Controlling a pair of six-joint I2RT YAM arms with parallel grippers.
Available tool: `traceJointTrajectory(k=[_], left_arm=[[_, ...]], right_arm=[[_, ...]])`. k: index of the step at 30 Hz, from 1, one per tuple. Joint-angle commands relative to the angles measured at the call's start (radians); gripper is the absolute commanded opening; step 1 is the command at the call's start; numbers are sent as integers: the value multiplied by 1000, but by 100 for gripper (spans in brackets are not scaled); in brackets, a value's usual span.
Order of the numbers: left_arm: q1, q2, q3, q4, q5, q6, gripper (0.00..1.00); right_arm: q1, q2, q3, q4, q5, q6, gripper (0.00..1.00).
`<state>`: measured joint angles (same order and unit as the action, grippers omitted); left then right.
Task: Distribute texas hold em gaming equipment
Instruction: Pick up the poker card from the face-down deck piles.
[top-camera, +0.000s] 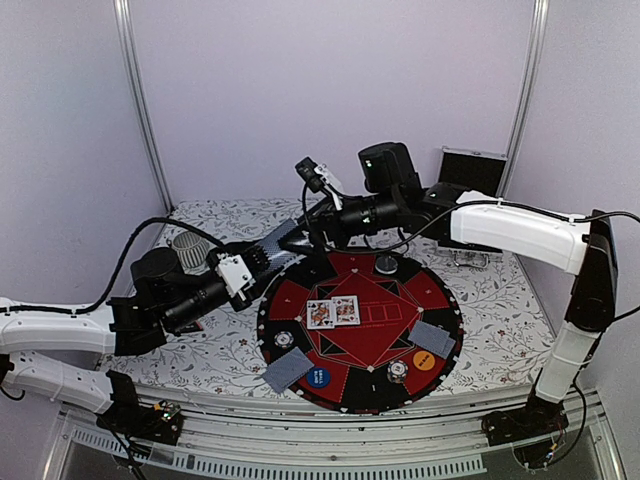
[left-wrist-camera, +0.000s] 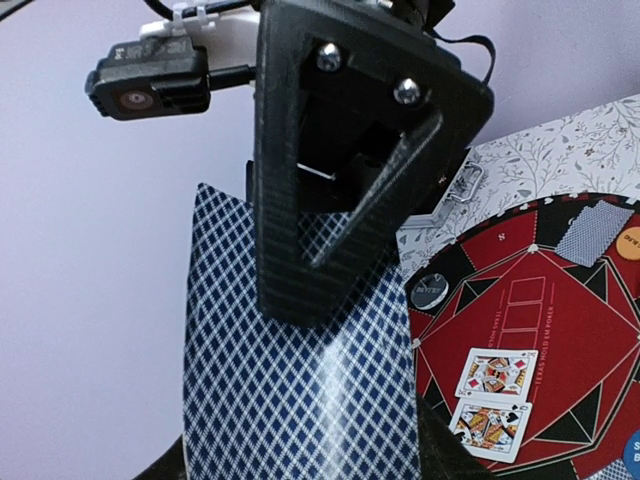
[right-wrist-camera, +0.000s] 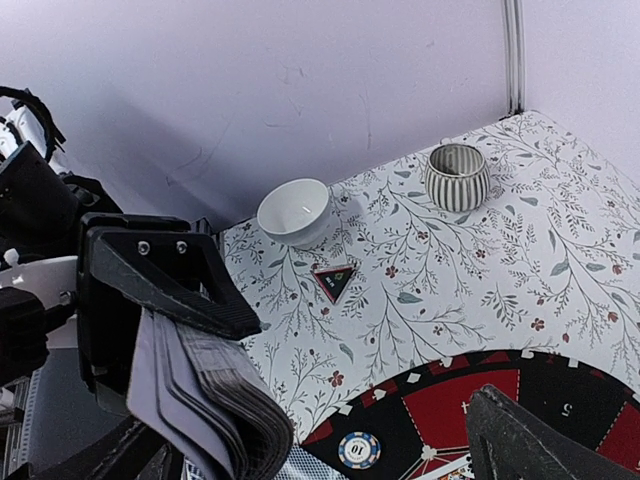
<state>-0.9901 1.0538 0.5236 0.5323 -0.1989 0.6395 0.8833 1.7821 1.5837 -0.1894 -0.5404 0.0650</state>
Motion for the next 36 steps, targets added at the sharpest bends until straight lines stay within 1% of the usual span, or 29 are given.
traceJointTrajectory(k=[1, 3, 7, 10, 12, 14, 19, 21, 25, 26, 28, 31, 36], left_arm=[[2, -8, -5, 18, 4, -3, 50], [2, -9, -6, 18, 4, -3, 50], [2, -9, -5, 18, 4, -3, 50], [1, -11, -5, 18, 4, -4, 50], [2, -9, -5, 18, 4, -5, 50], [2, -8, -5, 18, 4, -6, 50], [1, -8, -5, 18, 2, -6, 50], [1, -8, -5, 19, 2, -6, 50], [2, -10, -5, 20, 2, -6, 50], [2, -9, -5, 20, 3, -6, 50], [2, -8, -5, 20, 2, -6, 50], [2, -8, -5, 20, 2, -7, 50], [1, -5, -5, 19, 0, -6, 50]], right_arm=[[2, 22, 30, -55, 81, 6, 98], [-1, 7, 23, -69, 106, 1, 96], [-13, -35, -6, -75, 120, -6, 86], [-17, -57, -19, -90, 129, -11, 82], [-17, -67, -25, -97, 124, -15, 80], [-18, -70, -23, -102, 98, -18, 74], [-17, -83, -20, -115, 68, -26, 53], [-17, -92, -21, -120, 66, -29, 42], [-21, -113, -22, -136, 65, -35, 16], [-22, -119, -23, -142, 70, -37, 11], [-28, -135, -30, -153, 83, -38, 5], [-42, -160, -47, -157, 89, -38, 3], [-72, -215, -71, -173, 93, -41, 2]])
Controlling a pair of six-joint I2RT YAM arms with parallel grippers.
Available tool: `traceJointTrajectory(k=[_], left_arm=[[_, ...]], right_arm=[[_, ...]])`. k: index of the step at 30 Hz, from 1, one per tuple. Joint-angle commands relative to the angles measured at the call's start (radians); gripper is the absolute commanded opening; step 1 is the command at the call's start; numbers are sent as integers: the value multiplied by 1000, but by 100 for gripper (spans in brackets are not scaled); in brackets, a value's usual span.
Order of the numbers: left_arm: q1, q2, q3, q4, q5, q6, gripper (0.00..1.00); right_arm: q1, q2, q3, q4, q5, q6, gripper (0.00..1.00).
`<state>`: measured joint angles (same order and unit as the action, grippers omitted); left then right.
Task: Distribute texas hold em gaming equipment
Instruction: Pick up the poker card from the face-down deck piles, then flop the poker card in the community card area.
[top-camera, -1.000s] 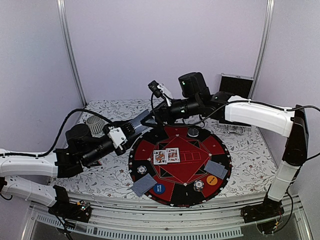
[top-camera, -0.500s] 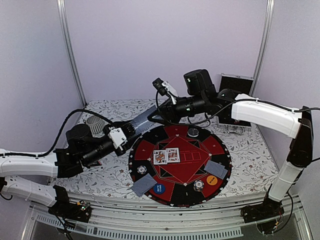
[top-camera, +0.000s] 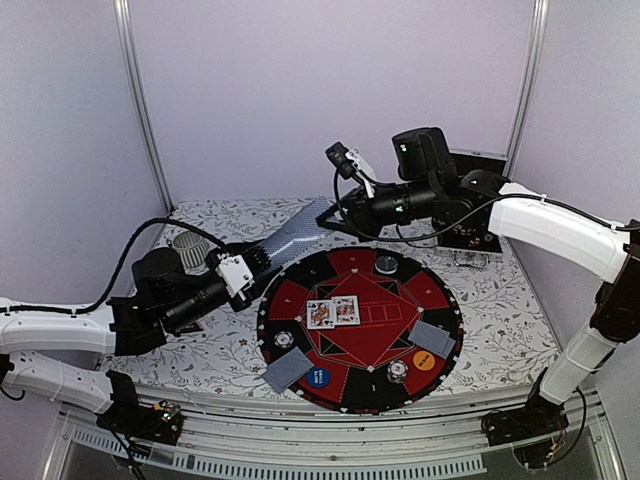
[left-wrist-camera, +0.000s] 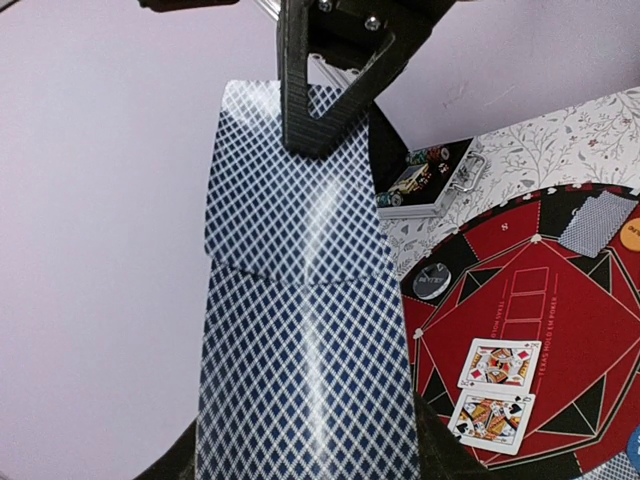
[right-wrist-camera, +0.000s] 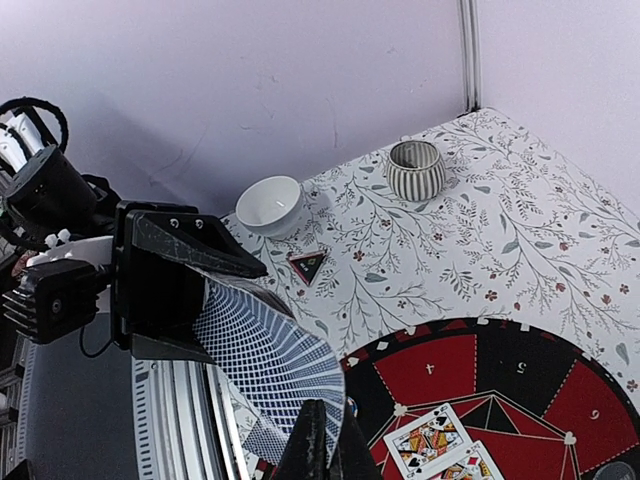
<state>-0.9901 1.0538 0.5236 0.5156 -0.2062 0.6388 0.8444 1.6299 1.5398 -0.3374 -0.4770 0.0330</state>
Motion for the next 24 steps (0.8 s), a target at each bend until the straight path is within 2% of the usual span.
traceJointTrajectory(k=[1, 5, 7, 11, 19, 24], left_arm=[[1, -6, -5, 37, 6, -5, 50], [2, -9, -4, 38, 5, -6, 50], [2, -11, -4, 37, 5, -7, 50], [2, -11, -3, 40, 0, -7, 50], [2, -8, -4, 44, -17, -4, 50], [3, -8, -6, 47, -19, -1, 50]], right_arm=[[-44, -81, -31, -33, 38, -13, 2], [-112, -175, -80, -45, 149, -72, 2], [-145, -204, -121, -51, 338, -113, 2], [-163, -149, -175, -82, 538, -226, 2], [-162, 88, -205, 35, 694, -450, 2], [-144, 175, -238, 132, 710, -554, 2]])
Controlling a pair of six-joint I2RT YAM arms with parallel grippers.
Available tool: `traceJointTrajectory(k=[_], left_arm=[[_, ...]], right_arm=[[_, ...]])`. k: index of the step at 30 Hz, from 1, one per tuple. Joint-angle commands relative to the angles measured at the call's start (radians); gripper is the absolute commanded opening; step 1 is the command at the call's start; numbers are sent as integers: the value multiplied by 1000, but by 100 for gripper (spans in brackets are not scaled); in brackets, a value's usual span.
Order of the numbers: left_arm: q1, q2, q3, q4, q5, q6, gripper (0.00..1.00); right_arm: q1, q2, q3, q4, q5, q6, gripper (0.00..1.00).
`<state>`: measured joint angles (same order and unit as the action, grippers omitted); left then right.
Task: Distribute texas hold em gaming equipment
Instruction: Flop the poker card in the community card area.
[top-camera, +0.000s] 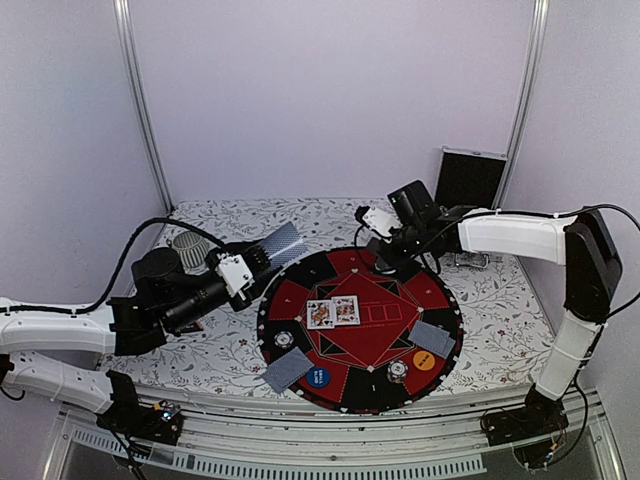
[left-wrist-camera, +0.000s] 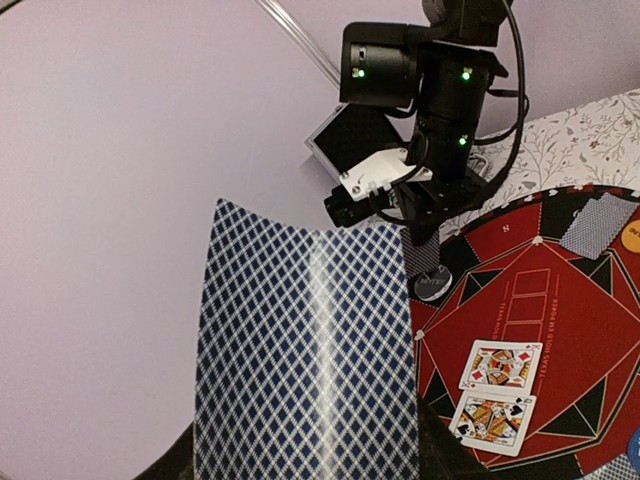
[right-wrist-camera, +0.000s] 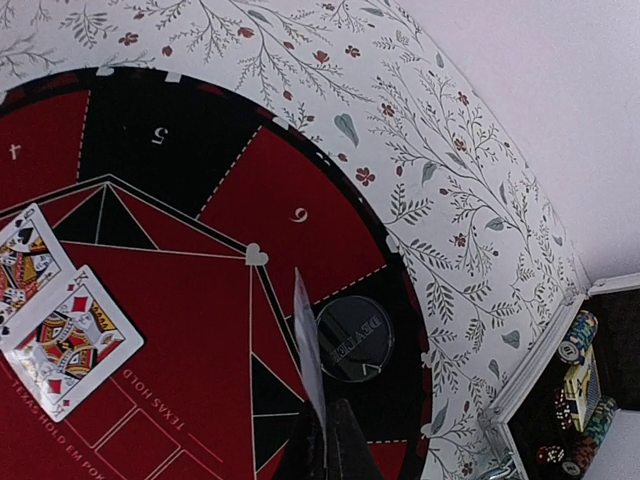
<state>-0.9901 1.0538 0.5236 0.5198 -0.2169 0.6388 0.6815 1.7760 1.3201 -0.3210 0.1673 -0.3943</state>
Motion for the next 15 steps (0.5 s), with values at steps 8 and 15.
traceJointTrajectory(k=[8, 15], left_arm=[[2, -7, -7, 42, 2, -6, 50], [2, -14, -6, 42, -1, -2, 50]], right_arm=[[127, 140, -190, 173, 168, -324, 2], [136, 78, -259, 138, -34, -376, 2]])
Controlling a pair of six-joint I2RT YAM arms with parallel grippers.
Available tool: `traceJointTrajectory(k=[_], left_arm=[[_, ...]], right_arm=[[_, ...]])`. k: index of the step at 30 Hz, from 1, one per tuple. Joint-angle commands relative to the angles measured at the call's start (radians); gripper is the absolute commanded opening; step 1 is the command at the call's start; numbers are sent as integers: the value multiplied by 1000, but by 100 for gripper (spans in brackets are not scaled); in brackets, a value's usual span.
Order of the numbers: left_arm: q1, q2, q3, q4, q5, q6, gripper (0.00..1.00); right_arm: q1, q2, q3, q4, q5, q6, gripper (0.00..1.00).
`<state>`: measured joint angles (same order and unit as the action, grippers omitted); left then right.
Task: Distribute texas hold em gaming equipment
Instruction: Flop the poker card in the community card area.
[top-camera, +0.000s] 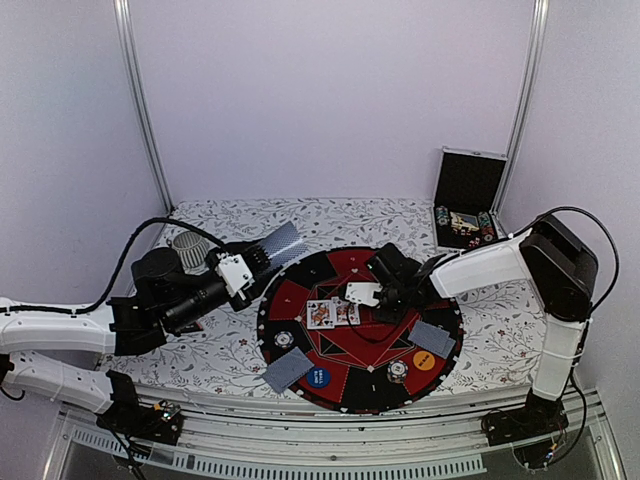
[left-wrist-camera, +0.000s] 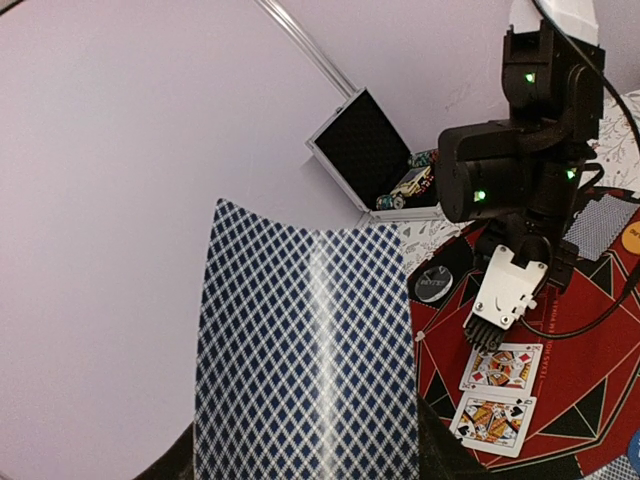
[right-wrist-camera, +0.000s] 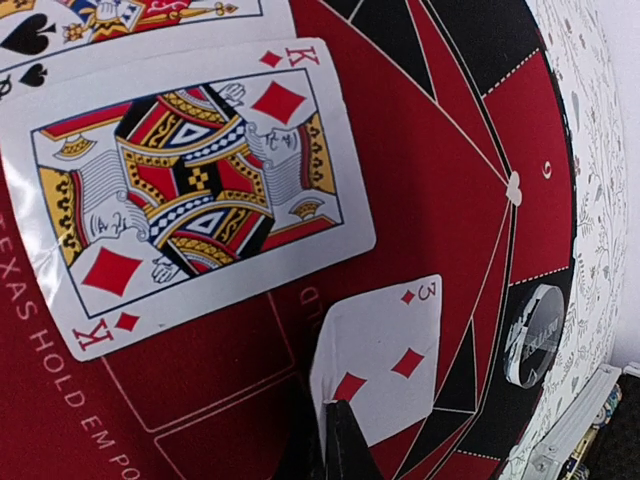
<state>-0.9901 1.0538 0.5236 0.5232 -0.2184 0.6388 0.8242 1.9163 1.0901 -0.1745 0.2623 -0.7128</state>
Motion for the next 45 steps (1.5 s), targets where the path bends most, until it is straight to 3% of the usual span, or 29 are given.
traceJointTrajectory(k=[1, 4, 19, 28, 31, 35, 45], left_arm=[[2, -15, -7, 38, 1, -3, 50], [2, -14, -7, 38, 5, -5, 50], [3, -10, -7, 38, 4, -7, 50], [3, -9, -6, 38, 2, -8, 50], [3, -6, -6, 38, 4, -10, 50], [5, -2, -7, 38, -4, -8, 50], [32, 33, 15, 12, 14, -83, 50]], right_arm=[[-8, -80, -48, -17, -180, -83, 2], [-7, -104, -83, -49, -272, -147, 2], [-23, -11, -2, -54, -147, -197, 2], [-25, -16, -17, -56, -152, -217, 3], [-23, -11, -21, -57, -139, -228, 13], [-15, -39, -32, -75, -147, -253, 38], [26, -184, -33, -79, -187, -229, 60]])
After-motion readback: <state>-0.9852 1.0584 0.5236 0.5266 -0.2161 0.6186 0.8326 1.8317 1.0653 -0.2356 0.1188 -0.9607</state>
